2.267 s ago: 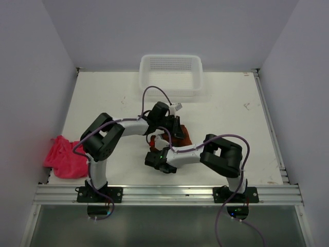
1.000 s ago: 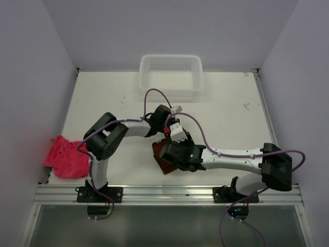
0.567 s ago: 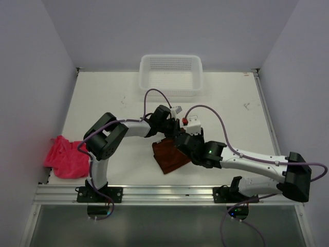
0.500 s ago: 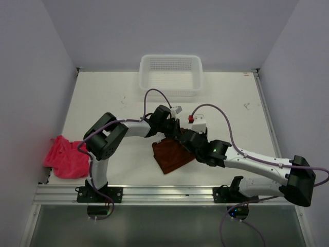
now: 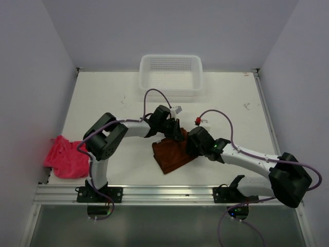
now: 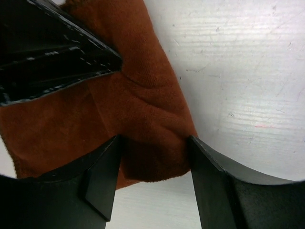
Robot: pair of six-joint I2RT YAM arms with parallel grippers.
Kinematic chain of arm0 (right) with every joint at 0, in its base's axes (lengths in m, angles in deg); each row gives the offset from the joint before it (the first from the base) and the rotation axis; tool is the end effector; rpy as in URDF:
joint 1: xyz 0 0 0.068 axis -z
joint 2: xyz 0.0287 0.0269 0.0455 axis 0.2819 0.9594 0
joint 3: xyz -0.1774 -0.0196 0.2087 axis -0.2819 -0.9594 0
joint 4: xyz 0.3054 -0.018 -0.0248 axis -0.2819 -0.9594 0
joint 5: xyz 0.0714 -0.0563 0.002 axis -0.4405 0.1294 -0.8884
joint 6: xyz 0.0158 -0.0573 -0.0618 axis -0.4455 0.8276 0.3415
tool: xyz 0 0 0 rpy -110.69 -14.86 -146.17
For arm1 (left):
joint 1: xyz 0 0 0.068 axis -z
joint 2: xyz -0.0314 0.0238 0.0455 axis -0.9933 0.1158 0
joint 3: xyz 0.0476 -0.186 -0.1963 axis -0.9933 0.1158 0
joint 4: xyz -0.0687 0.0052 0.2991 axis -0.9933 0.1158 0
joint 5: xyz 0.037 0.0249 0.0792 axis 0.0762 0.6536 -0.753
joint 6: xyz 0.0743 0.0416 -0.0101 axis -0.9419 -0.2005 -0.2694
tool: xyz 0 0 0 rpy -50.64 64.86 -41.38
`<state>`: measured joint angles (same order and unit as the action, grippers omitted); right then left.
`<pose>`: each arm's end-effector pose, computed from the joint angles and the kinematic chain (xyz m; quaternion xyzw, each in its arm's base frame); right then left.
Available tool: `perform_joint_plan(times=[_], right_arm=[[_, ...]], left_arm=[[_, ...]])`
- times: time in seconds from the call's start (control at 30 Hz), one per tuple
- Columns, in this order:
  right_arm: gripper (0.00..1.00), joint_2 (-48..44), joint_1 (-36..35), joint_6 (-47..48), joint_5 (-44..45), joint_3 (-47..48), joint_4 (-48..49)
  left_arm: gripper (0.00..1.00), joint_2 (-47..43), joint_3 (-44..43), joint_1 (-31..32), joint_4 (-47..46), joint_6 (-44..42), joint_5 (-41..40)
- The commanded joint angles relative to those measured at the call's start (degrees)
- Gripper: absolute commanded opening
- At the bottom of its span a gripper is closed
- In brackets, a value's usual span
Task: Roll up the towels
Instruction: Roll the towel
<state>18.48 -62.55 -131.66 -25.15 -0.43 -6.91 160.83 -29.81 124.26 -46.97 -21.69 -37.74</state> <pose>0.2177 0.1953 0.1264 0.0356 0.9390 0.1260 0.3179 0.3209 -0.3251 0.0679 0.1286 0.8853 -0.4164 0.1622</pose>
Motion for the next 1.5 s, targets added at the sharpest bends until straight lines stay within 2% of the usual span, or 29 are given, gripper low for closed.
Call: perform_joint_plan(times=[0.0, 0.2, 0.3, 0.43, 0.47, 0.53, 0.57, 0.63, 0.8, 0.83, 0.93, 1.2, 1.47], right_arm=[[0.62, 1.7, 0.4, -1.2, -2.3, -2.5, 3.7], [0.62, 3.6, 1.4, 0.1, -1.6, -5.0, 3.1], [0.58, 4.4, 1.5, 0.9, -0.8, -5.5, 3.1], [0.38, 5.3, 1.4, 3.0, -1.0, -5.7, 5.0], [0.27, 5.3, 1.3, 3.5, -0.9, -5.4, 5.3], [0.15, 5.2, 1.3, 5.0, -1.2, -5.0, 5.7], [0.06, 5.0, 1.2, 5.5, -1.2, -4.6, 6.0], [0.0, 3.9, 0.2, 6.6, 0.4, -4.5, 6.8], [0.0, 3.5, -5.7, 9.1, 9.5, -1.6, 6.5], [0.0, 4.1, -8.3, 9.1, 14.5, -0.2, 6.1], [0.0, 5.6, -11.6, 9.8, 21.8, 2.7, 3.5], [0.0, 6.2, -16.0, 14.2, 29.9, 4.2, -0.3], [0.0, 13.3, -26.0, 14.7, 38.7, 8.0, -6.7]], left_arm=[[0.1, -0.6, 1.8, -0.8, 3.7, -3.3, -5.6], [0.1, -1.5, 2.0, -0.8, 4.2, -3.9, -5.9], [0.1, -1.8, 1.8, -0.7, 4.2, -3.9, -5.8], [0.1, -2.5, 0.9, -0.8, 5.0, -4.3, -5.5], [0.1, -2.6, -0.3, -0.8, 5.6, -4.8, -5.8], [0.1, -2.7, -1.8, -0.9, 7.5, -5.4, -5.9], [0.1, -2.7, -3.4, -1.1, 8.1, -5.7, -6.3], [0.1, -2.6, -4.9, -1.5, 9.1, -5.9, -6.1], [0.11, -1.9, -10.5, -3.4, 12.8, -6.2, -6.0], [0.11, -1.8, -11.2, -3.5, 13.2, -6.5, -6.0], [0.15, -2.6, -12.8, -4.3, 14.6, -6.8, -6.6], [0.15, -7.4, -10.1, -4.9, 13.8, -5.3, -5.9], [0.15, -10.0, -6.1, -4.8, 10.2, -2.3, -3.4]])
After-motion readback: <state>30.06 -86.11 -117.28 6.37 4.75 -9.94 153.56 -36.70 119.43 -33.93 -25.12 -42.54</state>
